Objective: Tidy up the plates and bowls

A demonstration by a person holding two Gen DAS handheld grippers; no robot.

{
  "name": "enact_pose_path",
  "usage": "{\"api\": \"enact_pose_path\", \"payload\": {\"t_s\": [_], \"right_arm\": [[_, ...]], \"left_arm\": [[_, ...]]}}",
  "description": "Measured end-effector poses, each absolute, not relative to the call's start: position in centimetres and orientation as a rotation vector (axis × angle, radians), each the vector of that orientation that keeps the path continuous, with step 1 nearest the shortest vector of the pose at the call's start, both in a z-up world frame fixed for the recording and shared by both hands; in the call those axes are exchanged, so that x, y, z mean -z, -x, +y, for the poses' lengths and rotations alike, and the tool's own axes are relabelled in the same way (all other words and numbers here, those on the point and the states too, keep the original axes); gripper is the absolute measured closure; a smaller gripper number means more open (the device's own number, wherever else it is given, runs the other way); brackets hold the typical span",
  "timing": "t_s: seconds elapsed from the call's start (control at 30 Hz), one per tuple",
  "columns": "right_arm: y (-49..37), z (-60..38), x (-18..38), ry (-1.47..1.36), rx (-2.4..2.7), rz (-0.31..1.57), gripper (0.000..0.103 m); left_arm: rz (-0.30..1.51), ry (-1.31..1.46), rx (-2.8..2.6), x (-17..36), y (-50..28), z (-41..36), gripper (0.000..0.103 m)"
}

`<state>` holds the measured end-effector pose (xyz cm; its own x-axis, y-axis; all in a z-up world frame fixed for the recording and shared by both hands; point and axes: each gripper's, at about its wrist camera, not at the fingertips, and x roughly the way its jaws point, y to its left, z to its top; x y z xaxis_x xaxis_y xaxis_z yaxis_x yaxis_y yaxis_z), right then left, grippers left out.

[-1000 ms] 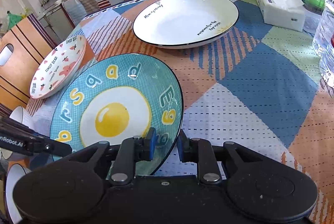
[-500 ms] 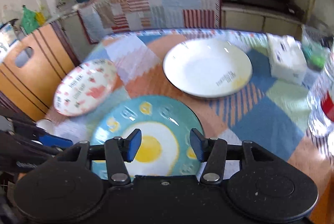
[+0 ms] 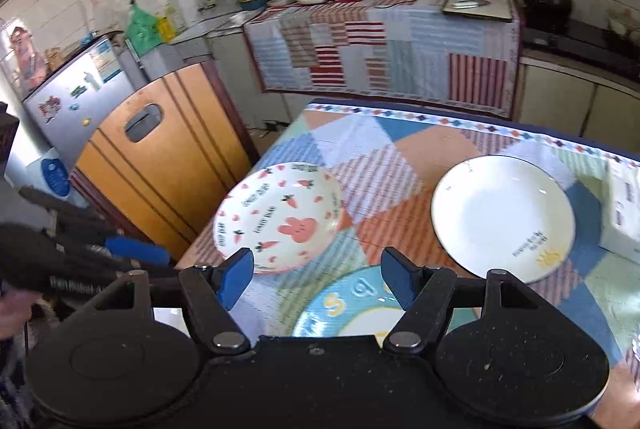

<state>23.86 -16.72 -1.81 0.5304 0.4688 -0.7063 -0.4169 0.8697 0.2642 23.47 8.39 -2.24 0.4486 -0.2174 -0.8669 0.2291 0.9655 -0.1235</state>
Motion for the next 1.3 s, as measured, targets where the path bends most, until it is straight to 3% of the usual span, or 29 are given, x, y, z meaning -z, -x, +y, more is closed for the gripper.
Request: {"api": "enact_pose_path", "payload": {"t_s": [0.2,0.43,0.9,1.2,1.3], "right_arm": [[-27.0,-13.5,3.1,-0.02,-0.613,0.913,0.028],[-31.3,-11.9,7.8,-0.15,-0.593,0.966,0.028],[-36.5,-10.3,15.5,-0.178,-0.492,1.072,0.03],[-37.2,-10.4,18.1,-0.196,-0.461,1.104,0.048],[-37.0,-10.3,18.6,-0.2,-0.46,1.102,0.065]], "left_arm": [[1.062,-0.067,0.215,2.8,-26.4,11.6,0.061],[1.145,-0.121,0.167,7.7,-31.7,13.4,0.049],[1.197,0.064,0.105,16.8,-35.4,16.1,0.048],[1.185,0.1,0.096,18.9,-36.0,16.6,0.052],[1.181,0.095,0.105,19.4,-36.0,16.3,0.058]]}}
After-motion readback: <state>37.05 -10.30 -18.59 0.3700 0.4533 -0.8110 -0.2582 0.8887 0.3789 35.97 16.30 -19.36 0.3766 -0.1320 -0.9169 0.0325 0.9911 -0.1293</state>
